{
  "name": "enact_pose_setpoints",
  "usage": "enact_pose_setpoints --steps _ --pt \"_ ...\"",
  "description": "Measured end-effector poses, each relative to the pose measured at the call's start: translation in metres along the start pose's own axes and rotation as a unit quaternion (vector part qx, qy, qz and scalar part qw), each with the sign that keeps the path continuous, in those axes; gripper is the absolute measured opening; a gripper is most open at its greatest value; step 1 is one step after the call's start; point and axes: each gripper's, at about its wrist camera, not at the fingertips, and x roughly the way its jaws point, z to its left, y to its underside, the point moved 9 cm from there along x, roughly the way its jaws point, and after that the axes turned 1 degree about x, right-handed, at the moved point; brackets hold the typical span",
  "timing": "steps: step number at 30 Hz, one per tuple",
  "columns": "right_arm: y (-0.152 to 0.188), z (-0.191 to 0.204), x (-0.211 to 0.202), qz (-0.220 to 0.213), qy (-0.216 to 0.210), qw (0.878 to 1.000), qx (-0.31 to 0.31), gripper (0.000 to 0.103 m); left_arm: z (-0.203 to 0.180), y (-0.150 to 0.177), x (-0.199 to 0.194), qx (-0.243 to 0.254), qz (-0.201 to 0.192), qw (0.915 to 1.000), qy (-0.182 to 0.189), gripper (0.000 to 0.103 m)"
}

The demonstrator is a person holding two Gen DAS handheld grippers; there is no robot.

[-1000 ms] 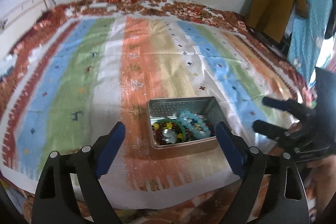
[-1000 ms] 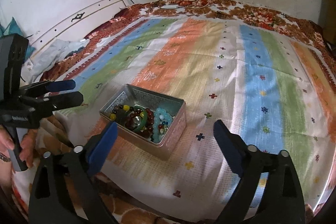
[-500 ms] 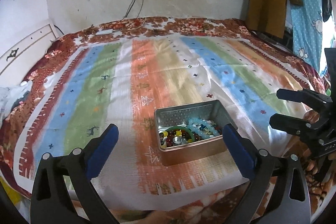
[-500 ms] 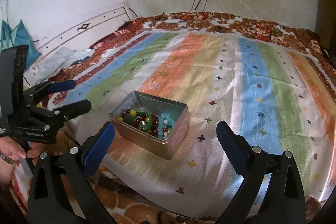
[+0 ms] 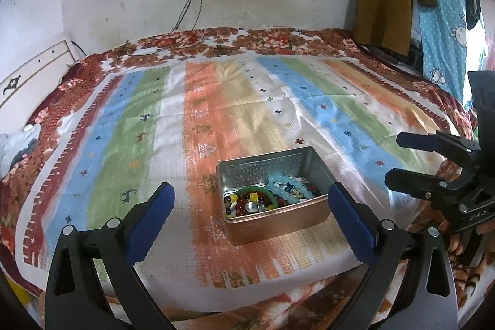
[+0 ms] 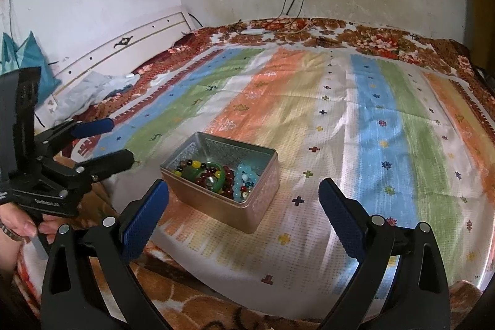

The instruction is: Organize jewelry

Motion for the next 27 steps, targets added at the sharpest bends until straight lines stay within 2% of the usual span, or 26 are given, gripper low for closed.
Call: enact_pose_setpoints --steps 12,27 --pt "-0.0007 -0.0003 -0.0008 -0.011 0.001 1.000 -0.006 0.098 0.0000 0.0003 -0.0002 0.002 -0.002 1.0000 -0.004 0.097" --pt "0.0025 0.0038 0.0068 0.003 0.007 1.000 -0.017 0.098 0.0007 -0.0027 -0.0019 0.001 -0.008 1.0000 -0.003 0.097"
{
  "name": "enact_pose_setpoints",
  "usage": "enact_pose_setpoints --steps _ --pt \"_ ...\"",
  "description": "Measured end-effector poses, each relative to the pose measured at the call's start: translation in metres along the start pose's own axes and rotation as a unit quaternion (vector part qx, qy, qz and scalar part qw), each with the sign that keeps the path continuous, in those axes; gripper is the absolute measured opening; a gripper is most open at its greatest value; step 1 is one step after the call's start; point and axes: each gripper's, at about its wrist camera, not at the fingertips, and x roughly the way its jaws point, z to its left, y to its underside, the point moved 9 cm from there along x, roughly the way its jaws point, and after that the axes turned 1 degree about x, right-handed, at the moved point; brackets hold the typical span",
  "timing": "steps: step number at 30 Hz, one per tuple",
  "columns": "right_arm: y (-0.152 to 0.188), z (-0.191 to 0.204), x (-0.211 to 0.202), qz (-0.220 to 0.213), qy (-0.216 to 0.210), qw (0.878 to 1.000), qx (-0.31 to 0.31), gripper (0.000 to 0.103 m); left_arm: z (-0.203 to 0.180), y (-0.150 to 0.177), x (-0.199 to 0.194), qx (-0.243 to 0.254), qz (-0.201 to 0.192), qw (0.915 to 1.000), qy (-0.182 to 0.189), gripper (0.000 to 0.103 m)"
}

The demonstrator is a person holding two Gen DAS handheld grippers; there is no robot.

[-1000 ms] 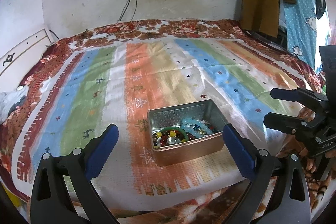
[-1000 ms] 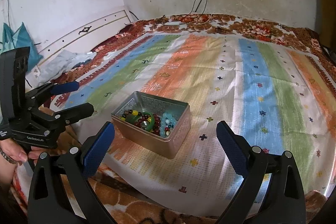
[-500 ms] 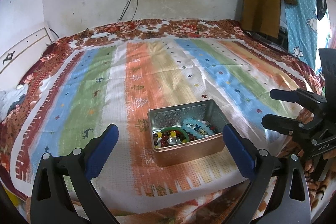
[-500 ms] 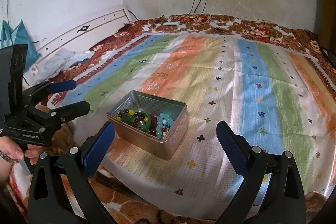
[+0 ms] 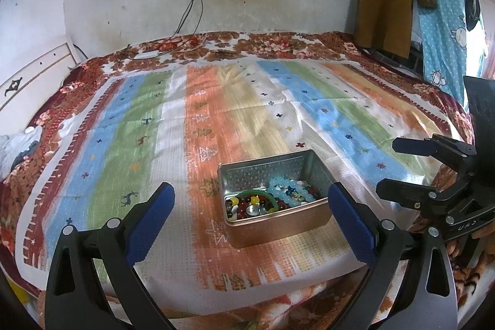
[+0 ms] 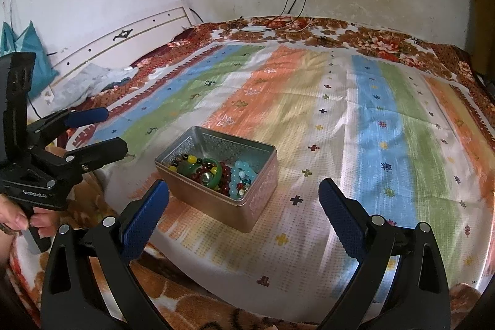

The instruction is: Organize jewelry

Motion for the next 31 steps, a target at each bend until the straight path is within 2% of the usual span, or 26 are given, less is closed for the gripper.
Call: enact_pose_setpoints --steps 31 --pt "-0.0003 -0.0002 -0.0008 -0.002 0.000 1.000 -0.005 0.098 0.0023 -0.0030 0.0013 -0.005 0.010 0.9999 -0.003 0.097"
